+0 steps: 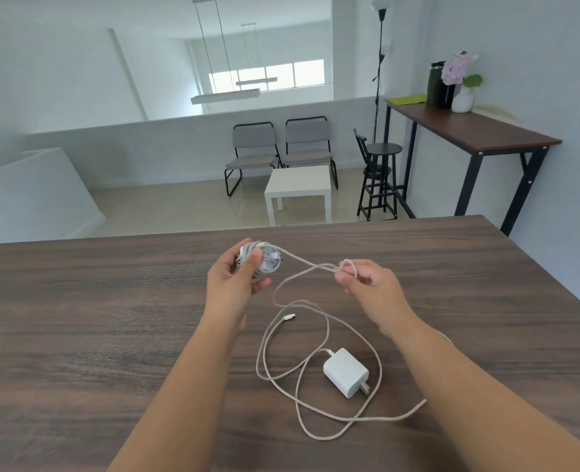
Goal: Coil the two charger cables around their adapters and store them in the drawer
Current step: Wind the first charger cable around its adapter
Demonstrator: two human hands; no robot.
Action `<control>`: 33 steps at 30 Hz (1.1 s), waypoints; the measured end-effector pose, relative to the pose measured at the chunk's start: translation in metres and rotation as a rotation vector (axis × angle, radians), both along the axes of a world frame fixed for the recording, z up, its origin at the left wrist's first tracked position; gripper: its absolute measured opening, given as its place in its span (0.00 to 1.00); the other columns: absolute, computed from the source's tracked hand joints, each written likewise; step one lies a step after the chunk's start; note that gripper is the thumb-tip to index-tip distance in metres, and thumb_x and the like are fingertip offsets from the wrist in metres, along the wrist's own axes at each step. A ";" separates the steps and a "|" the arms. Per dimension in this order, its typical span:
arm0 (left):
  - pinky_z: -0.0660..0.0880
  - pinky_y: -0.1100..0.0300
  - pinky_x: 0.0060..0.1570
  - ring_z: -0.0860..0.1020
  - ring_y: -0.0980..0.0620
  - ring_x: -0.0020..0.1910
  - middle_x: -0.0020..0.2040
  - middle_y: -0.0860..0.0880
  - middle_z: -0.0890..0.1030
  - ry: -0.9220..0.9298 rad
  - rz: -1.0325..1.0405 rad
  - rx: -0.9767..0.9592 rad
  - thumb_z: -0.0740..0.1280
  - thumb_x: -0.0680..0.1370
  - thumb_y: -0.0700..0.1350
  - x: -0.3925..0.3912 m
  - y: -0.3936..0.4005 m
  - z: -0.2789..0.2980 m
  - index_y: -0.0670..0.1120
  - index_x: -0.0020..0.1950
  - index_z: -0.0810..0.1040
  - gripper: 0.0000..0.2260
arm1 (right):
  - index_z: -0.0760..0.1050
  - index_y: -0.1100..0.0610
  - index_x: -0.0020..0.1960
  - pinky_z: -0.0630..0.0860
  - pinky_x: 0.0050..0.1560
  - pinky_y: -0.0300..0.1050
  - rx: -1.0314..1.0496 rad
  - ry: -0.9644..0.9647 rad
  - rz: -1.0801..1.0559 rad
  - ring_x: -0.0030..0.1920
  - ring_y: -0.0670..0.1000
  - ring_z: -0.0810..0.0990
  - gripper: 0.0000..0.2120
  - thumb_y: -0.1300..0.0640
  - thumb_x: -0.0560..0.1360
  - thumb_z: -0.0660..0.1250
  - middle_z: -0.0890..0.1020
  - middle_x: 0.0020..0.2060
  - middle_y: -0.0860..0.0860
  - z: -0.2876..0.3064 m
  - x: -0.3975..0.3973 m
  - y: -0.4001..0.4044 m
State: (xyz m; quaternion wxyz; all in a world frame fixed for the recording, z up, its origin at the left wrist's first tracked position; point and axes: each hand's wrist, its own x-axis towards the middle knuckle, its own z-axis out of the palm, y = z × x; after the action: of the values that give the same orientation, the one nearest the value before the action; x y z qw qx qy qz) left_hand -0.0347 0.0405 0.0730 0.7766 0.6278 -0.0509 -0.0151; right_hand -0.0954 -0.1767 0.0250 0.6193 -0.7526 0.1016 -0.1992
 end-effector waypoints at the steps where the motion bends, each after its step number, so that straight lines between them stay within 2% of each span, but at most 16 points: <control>1: 0.79 0.62 0.38 0.83 0.54 0.48 0.57 0.46 0.82 0.010 0.030 -0.001 0.68 0.78 0.43 0.002 0.004 -0.002 0.45 0.64 0.77 0.14 | 0.84 0.53 0.47 0.81 0.45 0.47 0.123 -0.015 0.016 0.44 0.48 0.82 0.04 0.58 0.75 0.71 0.84 0.48 0.52 0.001 -0.002 -0.001; 3: 0.79 0.63 0.38 0.83 0.53 0.48 0.57 0.45 0.82 0.032 0.084 -0.004 0.68 0.78 0.43 0.006 0.012 -0.007 0.45 0.64 0.77 0.14 | 0.83 0.58 0.50 0.79 0.34 0.46 0.231 -0.017 -0.048 0.35 0.50 0.81 0.06 0.57 0.76 0.70 0.84 0.43 0.54 0.004 -0.006 -0.004; 6: 0.79 0.62 0.37 0.82 0.52 0.50 0.58 0.45 0.81 0.055 0.130 -0.002 0.69 0.78 0.43 0.008 0.014 -0.014 0.44 0.65 0.76 0.15 | 0.82 0.50 0.52 0.72 0.27 0.43 0.210 -0.037 -0.267 0.27 0.49 0.75 0.09 0.59 0.77 0.65 0.82 0.38 0.49 0.003 -0.009 -0.010; 9: 0.79 0.61 0.37 0.81 0.52 0.50 0.57 0.45 0.81 0.063 0.127 0.015 0.69 0.78 0.43 0.009 0.009 -0.019 0.44 0.65 0.76 0.16 | 0.81 0.42 0.52 0.71 0.31 0.40 0.230 -0.100 -0.393 0.29 0.47 0.70 0.14 0.59 0.79 0.61 0.79 0.38 0.46 0.001 -0.014 -0.011; 11: 0.79 0.61 0.37 0.81 0.52 0.50 0.58 0.45 0.81 0.088 0.140 0.008 0.69 0.78 0.44 0.011 0.007 -0.021 0.44 0.65 0.76 0.15 | 0.80 0.39 0.52 0.75 0.40 0.36 0.248 -0.162 -0.382 0.34 0.42 0.75 0.12 0.56 0.79 0.64 0.80 0.42 0.44 0.001 -0.018 -0.009; 13: 0.79 0.61 0.38 0.81 0.52 0.51 0.58 0.45 0.81 0.120 0.166 -0.003 0.69 0.78 0.44 0.015 0.007 -0.022 0.44 0.64 0.76 0.15 | 0.80 0.38 0.49 0.76 0.46 0.37 0.176 -0.182 -0.371 0.39 0.42 0.76 0.11 0.55 0.77 0.67 0.82 0.46 0.45 -0.001 -0.021 -0.013; 16: 0.79 0.61 0.39 0.81 0.52 0.51 0.58 0.45 0.80 0.112 0.205 0.002 0.70 0.78 0.44 0.017 0.007 -0.024 0.44 0.65 0.76 0.16 | 0.79 0.36 0.48 0.74 0.42 0.41 -0.034 -0.100 -0.278 0.36 0.45 0.71 0.15 0.58 0.74 0.70 0.80 0.47 0.46 -0.006 -0.030 -0.026; 19: 0.79 0.62 0.42 0.81 0.54 0.51 0.58 0.46 0.80 0.066 0.279 -0.015 0.70 0.78 0.44 0.017 0.005 -0.020 0.44 0.66 0.75 0.17 | 0.70 0.34 0.62 0.71 0.39 0.37 -0.258 0.023 -0.038 0.32 0.42 0.68 0.25 0.54 0.71 0.73 0.78 0.45 0.42 -0.012 -0.041 -0.037; 20: 0.79 0.63 0.42 0.81 0.54 0.50 0.58 0.46 0.80 0.053 0.298 -0.027 0.69 0.78 0.44 0.017 0.005 -0.016 0.44 0.67 0.74 0.17 | 0.67 0.34 0.65 0.70 0.42 0.36 -0.351 0.099 0.066 0.33 0.40 0.71 0.28 0.50 0.70 0.74 0.79 0.44 0.42 -0.014 -0.042 -0.039; 22: 0.79 0.64 0.43 0.82 0.56 0.50 0.57 0.47 0.80 0.026 0.312 -0.044 0.69 0.78 0.44 0.016 0.004 -0.009 0.45 0.67 0.74 0.17 | 0.66 0.33 0.65 0.69 0.50 0.38 -0.550 0.267 0.232 0.42 0.35 0.74 0.28 0.46 0.69 0.74 0.81 0.43 0.41 -0.021 -0.042 -0.040; 24: 0.80 0.63 0.46 0.82 0.56 0.50 0.56 0.49 0.80 -0.006 0.304 -0.056 0.68 0.79 0.43 0.014 0.003 -0.001 0.45 0.67 0.74 0.17 | 0.67 0.33 0.64 0.69 0.56 0.41 -0.696 0.380 0.279 0.51 0.38 0.73 0.25 0.44 0.70 0.72 0.80 0.43 0.39 -0.034 -0.038 -0.041; 26: 0.80 0.62 0.48 0.82 0.56 0.51 0.56 0.50 0.80 -0.047 0.286 -0.061 0.68 0.79 0.43 0.011 0.001 0.007 0.45 0.67 0.74 0.16 | 0.70 0.35 0.62 0.69 0.55 0.42 -0.753 0.421 0.277 0.51 0.41 0.73 0.19 0.43 0.72 0.69 0.79 0.43 0.39 -0.042 -0.034 -0.040; 29: 0.80 0.61 0.50 0.82 0.57 0.50 0.55 0.52 0.80 -0.102 0.267 -0.050 0.68 0.79 0.43 0.006 0.001 0.017 0.46 0.67 0.74 0.17 | 0.81 0.41 0.50 0.69 0.46 0.35 -0.742 0.397 0.231 0.46 0.42 0.77 0.06 0.45 0.74 0.68 0.81 0.41 0.38 -0.041 -0.031 -0.036; 31: 0.80 0.61 0.50 0.82 0.57 0.49 0.54 0.53 0.80 -0.120 0.263 -0.052 0.68 0.79 0.43 0.003 0.003 0.020 0.46 0.67 0.74 0.17 | 0.83 0.44 0.47 0.67 0.42 0.33 -0.649 0.365 0.225 0.43 0.41 0.76 0.07 0.44 0.73 0.70 0.80 0.40 0.39 -0.038 -0.031 -0.035; 33: 0.80 0.61 0.50 0.83 0.58 0.49 0.55 0.53 0.80 -0.130 0.258 -0.048 0.68 0.79 0.43 0.002 0.005 0.023 0.46 0.67 0.74 0.17 | 0.83 0.43 0.49 0.68 0.51 0.37 -0.607 0.337 0.278 0.49 0.44 0.74 0.12 0.39 0.70 0.70 0.78 0.45 0.41 -0.035 -0.030 -0.032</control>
State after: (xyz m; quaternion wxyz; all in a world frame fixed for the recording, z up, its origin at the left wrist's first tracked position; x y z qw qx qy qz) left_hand -0.0328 0.0451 0.0955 0.7817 0.6102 -0.0202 0.1269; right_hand -0.1254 -0.2091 -0.0096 0.3637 -0.9308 0.0353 -0.0074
